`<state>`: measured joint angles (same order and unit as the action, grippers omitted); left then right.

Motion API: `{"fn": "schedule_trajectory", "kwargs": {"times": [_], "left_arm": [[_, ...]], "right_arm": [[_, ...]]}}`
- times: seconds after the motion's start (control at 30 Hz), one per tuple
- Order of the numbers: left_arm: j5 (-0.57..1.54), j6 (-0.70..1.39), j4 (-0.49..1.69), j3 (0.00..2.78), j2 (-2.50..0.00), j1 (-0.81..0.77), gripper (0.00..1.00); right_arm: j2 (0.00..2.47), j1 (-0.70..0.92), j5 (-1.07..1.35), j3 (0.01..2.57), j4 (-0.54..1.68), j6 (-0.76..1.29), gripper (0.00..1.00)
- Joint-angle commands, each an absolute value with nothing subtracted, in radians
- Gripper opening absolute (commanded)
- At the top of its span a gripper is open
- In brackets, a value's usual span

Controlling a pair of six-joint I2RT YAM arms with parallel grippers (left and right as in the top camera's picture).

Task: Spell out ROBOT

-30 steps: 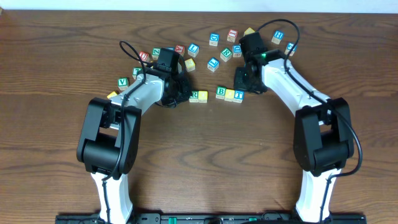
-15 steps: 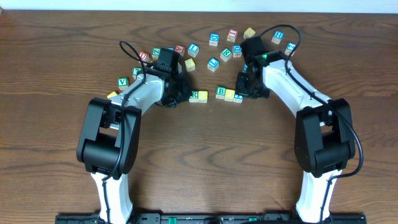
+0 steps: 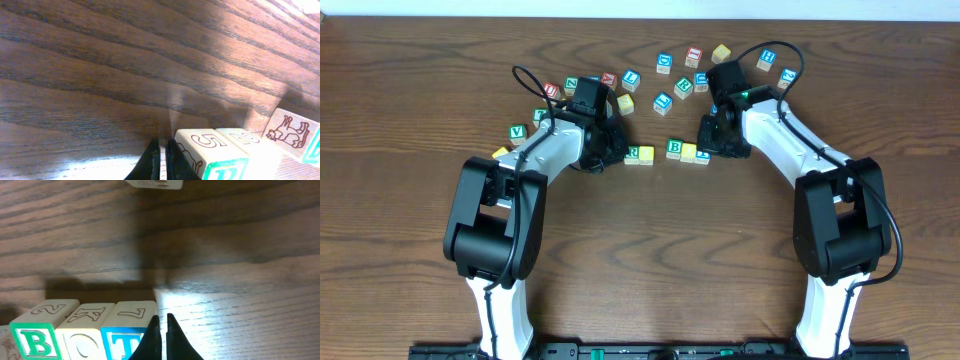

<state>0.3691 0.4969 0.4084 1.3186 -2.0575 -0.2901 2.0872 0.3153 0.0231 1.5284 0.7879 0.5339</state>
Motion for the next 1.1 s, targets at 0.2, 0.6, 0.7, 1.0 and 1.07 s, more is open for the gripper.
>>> {"fn": "schedule_trajectory", "kwargs": {"times": [0.2, 0.6, 0.7, 1.0, 1.07], "left_arm": [[0.377, 0.490, 0.413, 1.313, -2.086, -0.294, 0.07], [0.377, 0.490, 0.413, 1.313, -2.086, -0.294, 0.07], [0.377, 0.490, 0.418, 1.313, -2.086, -0.294, 0.07], [0.377, 0.490, 0.417, 1.313, -2.086, -0.294, 0.08], [0.377, 0.490, 0.417, 1.313, -2.086, -0.294, 0.07]], "right_arm": [[2.064, 0.331, 0.055, 1.522, 0.750, 0.546, 0.01], [2.086, 0.337, 0.063, 1.521, 0.708, 0.546, 0.01], [2.088, 0.337, 0.063, 1.521, 0.692, 0.545, 0.01], [2.091, 0.337, 0.063, 1.521, 0.688, 0.545, 0.01], [2.092, 0.337, 0.063, 1.521, 0.689, 0.545, 0.01]]}}
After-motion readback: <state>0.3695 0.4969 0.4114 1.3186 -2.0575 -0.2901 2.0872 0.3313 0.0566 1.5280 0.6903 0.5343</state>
